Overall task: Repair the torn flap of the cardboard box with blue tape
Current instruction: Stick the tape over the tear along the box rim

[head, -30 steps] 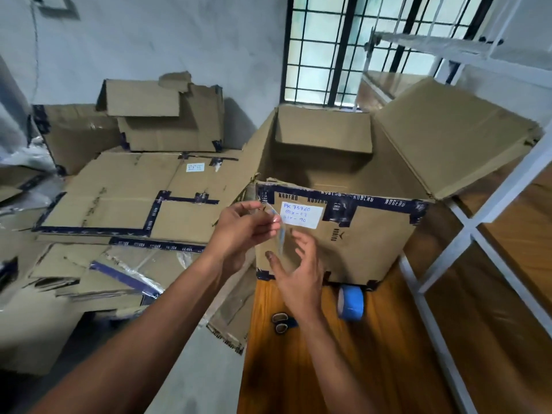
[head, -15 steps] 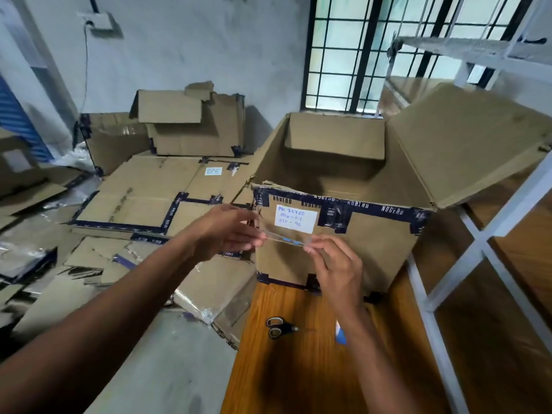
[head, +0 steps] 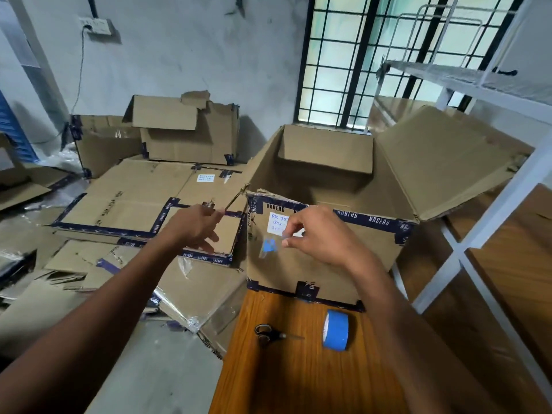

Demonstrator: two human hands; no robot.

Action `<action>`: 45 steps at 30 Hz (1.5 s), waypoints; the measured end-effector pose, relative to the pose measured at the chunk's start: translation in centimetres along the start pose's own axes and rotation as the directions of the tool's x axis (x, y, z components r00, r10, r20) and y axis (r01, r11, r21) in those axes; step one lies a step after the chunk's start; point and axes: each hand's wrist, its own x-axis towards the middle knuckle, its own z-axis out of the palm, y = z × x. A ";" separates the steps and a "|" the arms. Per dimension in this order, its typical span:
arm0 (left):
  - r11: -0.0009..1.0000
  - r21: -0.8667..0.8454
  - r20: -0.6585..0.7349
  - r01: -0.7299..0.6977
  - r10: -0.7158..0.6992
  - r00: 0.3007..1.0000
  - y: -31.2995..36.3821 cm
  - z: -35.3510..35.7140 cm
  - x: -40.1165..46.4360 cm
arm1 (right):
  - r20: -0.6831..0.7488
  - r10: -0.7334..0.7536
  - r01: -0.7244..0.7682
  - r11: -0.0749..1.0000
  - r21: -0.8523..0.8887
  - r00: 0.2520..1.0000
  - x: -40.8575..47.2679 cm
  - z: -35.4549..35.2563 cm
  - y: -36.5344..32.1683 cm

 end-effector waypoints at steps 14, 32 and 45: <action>0.573 -0.796 0.433 0.197 0.311 0.846 -5.0 7.7 -5.1 | 0.543 -0.087 -0.179 0.890 0.419 0.835 2.3 -4.4 -2.7; 0.226 -0.950 0.298 0.216 0.443 0.845 -6.5 8.8 -4.6 | 0.643 -0.099 -0.282 0.841 0.462 0.759 2.3 -3.2 -2.9; 0.460 -0.888 0.209 -0.002 0.407 0.889 -5.4 4.4 -2.0 | 0.457 -0.002 -0.199 0.898 0.393 0.890 3.1 -4.2 -1.0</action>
